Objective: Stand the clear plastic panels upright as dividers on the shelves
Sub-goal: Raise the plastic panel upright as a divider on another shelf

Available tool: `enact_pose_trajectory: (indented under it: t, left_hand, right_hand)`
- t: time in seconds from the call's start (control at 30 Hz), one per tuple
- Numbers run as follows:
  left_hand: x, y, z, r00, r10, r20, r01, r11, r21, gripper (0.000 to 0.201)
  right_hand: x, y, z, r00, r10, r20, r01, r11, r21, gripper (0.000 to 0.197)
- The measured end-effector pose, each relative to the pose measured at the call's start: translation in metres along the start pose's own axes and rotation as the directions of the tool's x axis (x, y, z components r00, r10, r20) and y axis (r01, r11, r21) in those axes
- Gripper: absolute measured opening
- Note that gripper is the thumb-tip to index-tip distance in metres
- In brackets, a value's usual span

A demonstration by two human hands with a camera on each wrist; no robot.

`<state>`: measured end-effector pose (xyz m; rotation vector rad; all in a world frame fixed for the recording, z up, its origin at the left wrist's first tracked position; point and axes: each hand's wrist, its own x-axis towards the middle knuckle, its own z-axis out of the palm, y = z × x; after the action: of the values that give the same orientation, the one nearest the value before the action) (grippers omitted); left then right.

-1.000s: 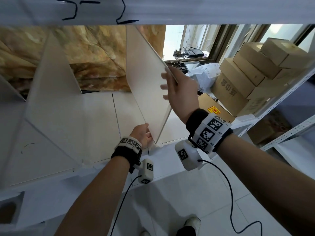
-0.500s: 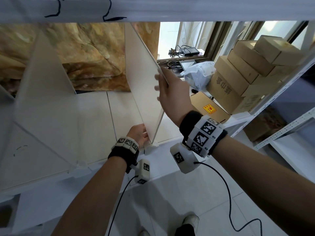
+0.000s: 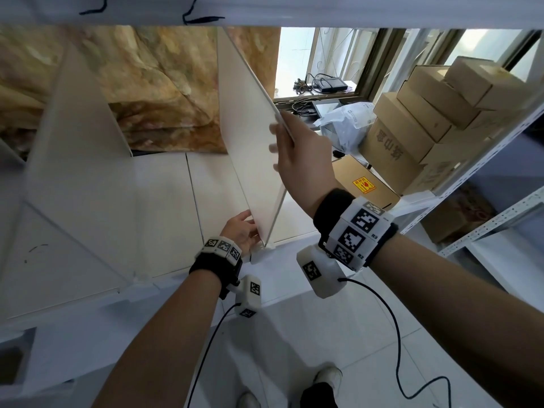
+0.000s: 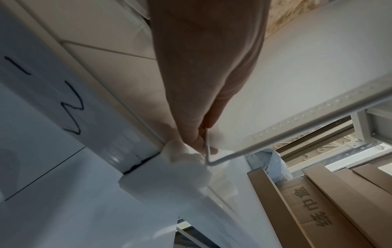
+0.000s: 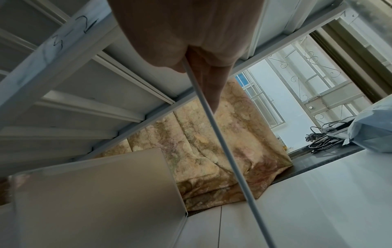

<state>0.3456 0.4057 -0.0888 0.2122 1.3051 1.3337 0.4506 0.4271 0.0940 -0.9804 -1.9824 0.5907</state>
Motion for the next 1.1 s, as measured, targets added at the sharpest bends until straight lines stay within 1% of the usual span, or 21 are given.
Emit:
enact_pose_trajectory:
  t: [0.17,0.27,0.33,0.4,0.53,0.57,0.67,0.77,0.9,1.1]
  left_hand:
    - [0.001,-0.005,-0.002,1.0,-0.006,-0.009,0.005,0.998,-0.063,0.057]
    - [0.004,-0.007,0.002,1.0,-0.006,-0.022,0.004,0.996,-0.093,0.06]
    - [0.005,-0.006,0.005,0.999,-0.025,-0.037,0.02,0.993,-0.118,0.058]
    - [0.005,-0.002,0.009,0.998,-0.048,-0.046,0.042,0.989,-0.14,0.048]
    - [0.003,0.004,0.014,0.993,-0.105,-0.055,0.093,0.978,-0.188,0.014]
    - [0.003,0.004,0.015,0.991,-0.117,-0.06,0.104,0.977,-0.187,0.013]
    - [0.007,0.007,0.016,0.987,-0.149,-0.054,0.137,0.974,-0.182,0.024]
    - [0.007,0.012,0.018,0.99,-0.131,-0.046,0.121,0.976,-0.179,0.026]
    - [0.009,0.016,0.016,0.992,-0.115,-0.041,0.107,0.982,-0.157,0.023]
    - [0.01,0.02,0.014,0.995,-0.097,-0.024,0.093,0.986,-0.137,0.028]
  right_hand:
    - [-0.005,-0.003,-0.001,1.0,-0.006,-0.005,0.006,1.0,-0.001,0.046]
    - [-0.011,-0.008,-0.006,0.998,-0.068,-0.002,0.068,0.998,0.017,0.046]
    - [-0.012,-0.009,-0.009,0.998,-0.067,0.002,0.067,0.997,0.047,0.044]
    - [-0.009,-0.007,-0.009,1.0,-0.019,0.005,0.019,0.998,0.067,0.04]
    - [-0.011,-0.005,-0.011,1.0,-0.001,-0.011,0.002,0.998,0.055,0.036]
    - [-0.014,-0.007,-0.013,1.0,0.01,-0.009,-0.009,0.997,0.071,0.035]
    - [-0.019,-0.014,-0.013,0.999,0.036,0.012,-0.037,0.994,0.1,0.036]
    - [-0.019,-0.013,-0.008,1.0,-0.013,-0.013,0.014,0.998,0.055,0.036]
    - [-0.018,-0.007,-0.006,0.999,-0.032,-0.036,0.035,0.997,0.074,0.034]
    - [-0.02,-0.009,0.001,0.994,-0.111,-0.019,0.112,0.992,0.049,0.031]
